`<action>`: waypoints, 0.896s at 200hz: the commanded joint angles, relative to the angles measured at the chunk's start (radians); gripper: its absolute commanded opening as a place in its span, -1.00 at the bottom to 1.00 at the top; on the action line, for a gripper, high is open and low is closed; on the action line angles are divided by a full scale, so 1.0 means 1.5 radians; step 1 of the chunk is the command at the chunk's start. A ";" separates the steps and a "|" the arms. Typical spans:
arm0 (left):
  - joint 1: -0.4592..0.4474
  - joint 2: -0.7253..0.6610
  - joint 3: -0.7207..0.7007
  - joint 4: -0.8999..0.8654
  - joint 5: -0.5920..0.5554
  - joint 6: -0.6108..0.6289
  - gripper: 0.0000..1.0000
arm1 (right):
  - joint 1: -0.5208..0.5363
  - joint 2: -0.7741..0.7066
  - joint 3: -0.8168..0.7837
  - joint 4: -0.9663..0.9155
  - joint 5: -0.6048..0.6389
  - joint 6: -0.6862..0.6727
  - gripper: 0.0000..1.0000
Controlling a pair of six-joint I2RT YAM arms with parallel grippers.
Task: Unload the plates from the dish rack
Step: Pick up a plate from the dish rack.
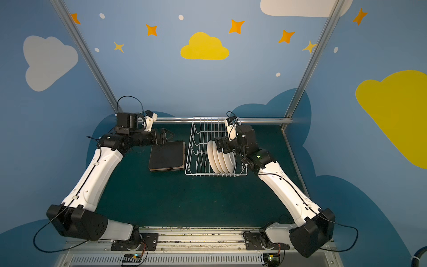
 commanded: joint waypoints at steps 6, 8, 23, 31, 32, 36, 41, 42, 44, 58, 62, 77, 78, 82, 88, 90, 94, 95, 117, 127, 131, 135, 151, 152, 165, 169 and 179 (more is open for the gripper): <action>-0.052 0.030 0.013 0.018 0.000 -0.041 0.96 | -0.017 -0.006 0.007 -0.057 -0.006 0.052 0.81; -0.056 0.031 0.012 0.019 -0.003 -0.043 0.96 | -0.019 -0.008 0.007 -0.059 -0.007 0.054 0.81; -0.089 0.047 0.008 0.034 -0.011 -0.058 0.97 | -0.033 -0.019 -0.002 -0.076 -0.019 0.068 0.80; -0.103 0.058 0.009 0.036 -0.016 -0.064 0.96 | -0.040 -0.029 -0.010 -0.076 -0.026 0.074 0.81; -0.105 0.059 0.010 0.036 -0.017 -0.064 0.96 | -0.041 -0.030 -0.011 -0.076 -0.028 0.075 0.81; -0.113 0.065 0.013 0.034 -0.022 -0.063 0.95 | -0.045 -0.034 -0.016 -0.075 -0.032 0.077 0.80; -0.122 0.072 0.016 0.031 -0.035 -0.060 0.95 | -0.049 -0.043 -0.023 -0.073 -0.037 0.077 0.81; -0.123 0.073 0.016 0.031 -0.038 -0.060 0.95 | -0.049 -0.044 -0.024 -0.072 -0.038 0.077 0.81; -0.126 0.076 0.018 0.030 -0.043 -0.059 0.95 | -0.052 -0.046 -0.027 -0.072 -0.040 0.076 0.81; -0.144 0.097 0.024 0.027 -0.068 -0.063 0.91 | -0.062 -0.062 -0.043 -0.071 -0.046 0.062 0.81; -0.147 0.104 0.026 0.029 -0.069 -0.068 0.90 | -0.065 -0.066 -0.044 -0.074 -0.047 0.057 0.80; -0.158 0.123 0.030 0.040 -0.066 -0.085 0.86 | -0.080 -0.074 -0.039 -0.102 -0.059 0.035 0.81; -0.159 0.124 0.030 0.040 -0.066 -0.086 0.85 | -0.080 -0.074 -0.039 -0.104 -0.060 0.032 0.81; -0.162 0.130 0.031 0.042 -0.064 -0.090 0.83 | -0.084 -0.076 -0.038 -0.111 -0.062 0.025 0.81; -0.165 0.137 0.032 0.046 -0.060 -0.093 0.81 | -0.088 -0.079 -0.035 -0.122 -0.067 0.010 0.81; -0.167 0.140 0.033 0.046 -0.059 -0.095 0.80 | -0.089 -0.080 -0.034 -0.126 -0.070 0.008 0.80; -0.170 0.145 0.034 0.047 -0.057 -0.098 0.78 | -0.092 -0.082 -0.033 -0.135 -0.075 -0.001 0.80; -0.170 0.147 0.034 0.047 -0.058 -0.099 0.78 | -0.092 -0.082 -0.032 -0.135 -0.077 -0.005 0.81; -0.186 0.180 0.053 0.043 -0.045 -0.113 0.67 | -0.105 -0.096 -0.030 -0.165 -0.101 -0.030 0.81; -0.193 0.193 0.061 0.039 -0.042 -0.115 0.63 | -0.109 -0.101 -0.036 -0.171 -0.112 -0.035 0.81; -0.197 0.198 0.064 0.039 -0.041 -0.116 0.62 | -0.111 -0.103 -0.037 -0.172 -0.115 -0.037 0.81; -0.200 0.203 0.067 0.037 -0.042 -0.117 0.61 | -0.112 -0.104 -0.041 -0.173 -0.118 -0.038 0.81; -0.210 0.224 0.080 0.032 -0.040 -0.125 0.54 | -0.116 -0.109 -0.051 -0.177 -0.123 -0.039 0.81; -0.211 0.225 0.080 0.032 -0.040 -0.126 0.54 | -0.116 -0.109 -0.051 -0.177 -0.124 -0.038 0.80; -0.217 0.240 0.092 0.023 -0.040 -0.131 0.53 | -0.119 -0.111 -0.057 -0.178 -0.129 -0.034 0.81; -0.219 0.246 0.096 0.019 -0.040 -0.132 0.53 | -0.119 -0.111 -0.059 -0.178 -0.131 -0.033 0.80; -0.221 0.261 0.108 0.007 -0.037 -0.136 0.50 | -0.121 -0.114 -0.064 -0.183 -0.137 -0.027 0.81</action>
